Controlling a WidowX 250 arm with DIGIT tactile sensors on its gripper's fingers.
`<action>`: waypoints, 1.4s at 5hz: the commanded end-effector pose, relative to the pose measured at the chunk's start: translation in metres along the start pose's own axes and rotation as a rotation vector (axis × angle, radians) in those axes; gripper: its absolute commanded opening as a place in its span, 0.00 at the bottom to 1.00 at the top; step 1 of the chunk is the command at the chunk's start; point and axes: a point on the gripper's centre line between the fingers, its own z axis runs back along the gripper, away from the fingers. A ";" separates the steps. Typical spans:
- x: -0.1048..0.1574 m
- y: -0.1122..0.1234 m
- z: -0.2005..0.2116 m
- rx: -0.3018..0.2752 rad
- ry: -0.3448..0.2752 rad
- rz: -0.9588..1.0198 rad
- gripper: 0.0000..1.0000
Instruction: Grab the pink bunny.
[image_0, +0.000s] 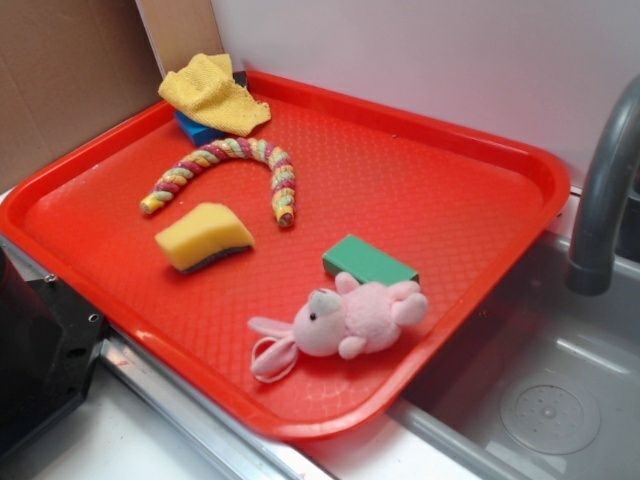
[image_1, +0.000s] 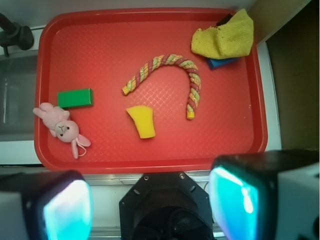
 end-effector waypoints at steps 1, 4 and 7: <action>0.000 0.000 0.000 0.000 0.000 0.000 1.00; 0.005 -0.142 -0.080 -0.108 0.014 -0.569 1.00; 0.005 -0.141 -0.098 -0.086 0.055 -0.635 1.00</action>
